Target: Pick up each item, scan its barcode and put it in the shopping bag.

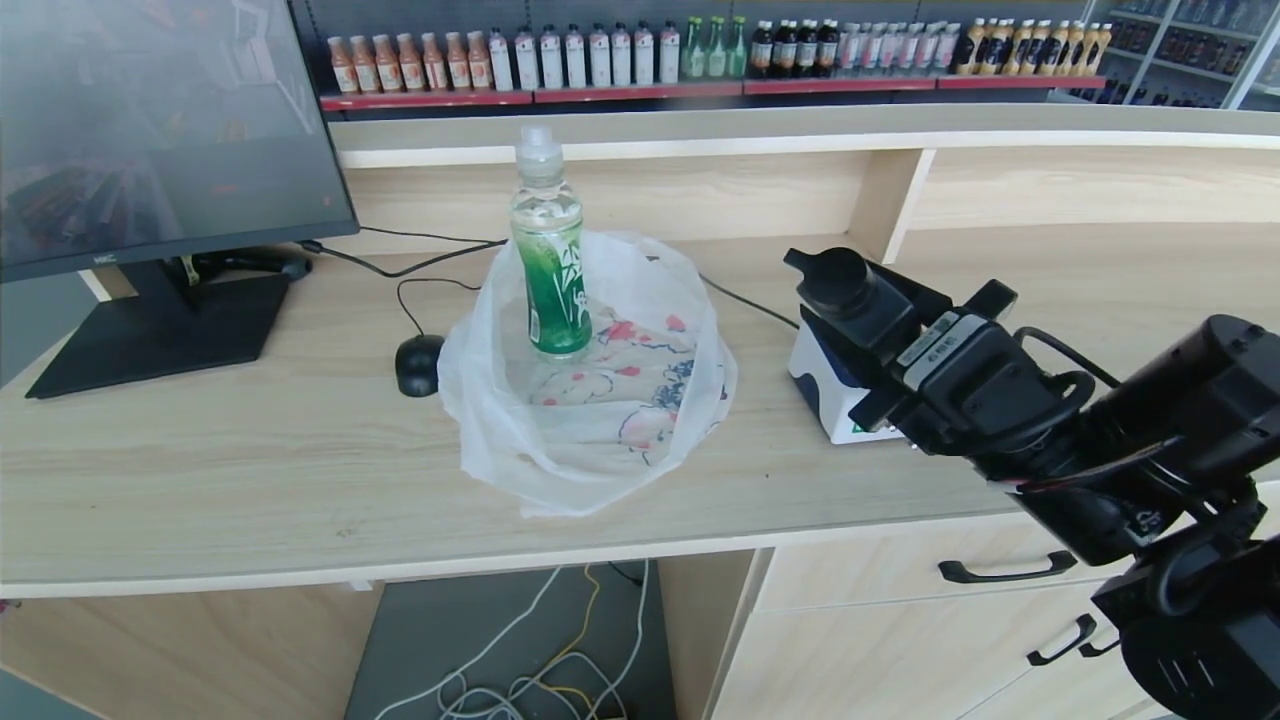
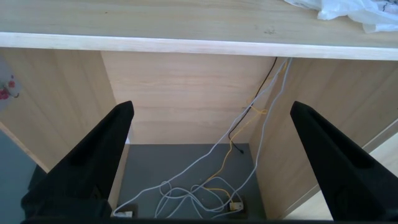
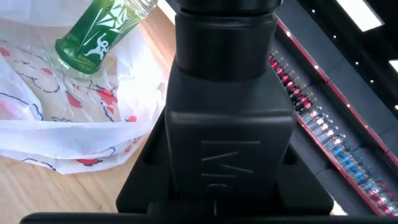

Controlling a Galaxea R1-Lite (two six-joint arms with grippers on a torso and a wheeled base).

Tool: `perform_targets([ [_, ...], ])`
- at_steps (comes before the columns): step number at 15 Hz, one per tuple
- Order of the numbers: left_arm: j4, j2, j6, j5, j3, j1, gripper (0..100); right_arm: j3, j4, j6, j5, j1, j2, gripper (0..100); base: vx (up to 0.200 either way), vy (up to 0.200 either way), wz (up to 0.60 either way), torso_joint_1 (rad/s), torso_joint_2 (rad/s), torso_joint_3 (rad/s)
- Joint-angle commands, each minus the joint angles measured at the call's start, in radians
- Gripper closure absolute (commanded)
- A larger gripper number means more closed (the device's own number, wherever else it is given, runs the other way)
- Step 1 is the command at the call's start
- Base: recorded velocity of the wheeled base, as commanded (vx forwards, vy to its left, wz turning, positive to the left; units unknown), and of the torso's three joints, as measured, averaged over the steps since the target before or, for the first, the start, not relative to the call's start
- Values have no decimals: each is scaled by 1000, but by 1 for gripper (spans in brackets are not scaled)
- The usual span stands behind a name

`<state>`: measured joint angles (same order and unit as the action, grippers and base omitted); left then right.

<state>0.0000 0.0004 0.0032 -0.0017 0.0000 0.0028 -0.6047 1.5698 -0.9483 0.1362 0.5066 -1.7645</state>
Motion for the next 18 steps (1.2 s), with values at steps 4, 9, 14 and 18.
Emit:
perform_targets([
  [4, 0, 0, 0, 0, 0, 0, 0, -6, 1, -20, -3, -14, -12, 100, 0, 0, 0, 0, 0, 0],
  [9, 0, 0, 0, 0, 0, 0, 0, -6, 1, -109, -75, -23, -21, 100, 0, 0, 0, 0, 0, 0],
  [14, 0, 0, 0, 0, 0, 0, 0, -79, 1, -208, -10, -77, -81, 100, 0, 0, 0, 0, 0, 0],
  [18, 0, 0, 0, 0, 0, 0, 0, -175, 1, -296, 60, -94, -127, 100, 0, 0, 0, 0, 0, 0],
])
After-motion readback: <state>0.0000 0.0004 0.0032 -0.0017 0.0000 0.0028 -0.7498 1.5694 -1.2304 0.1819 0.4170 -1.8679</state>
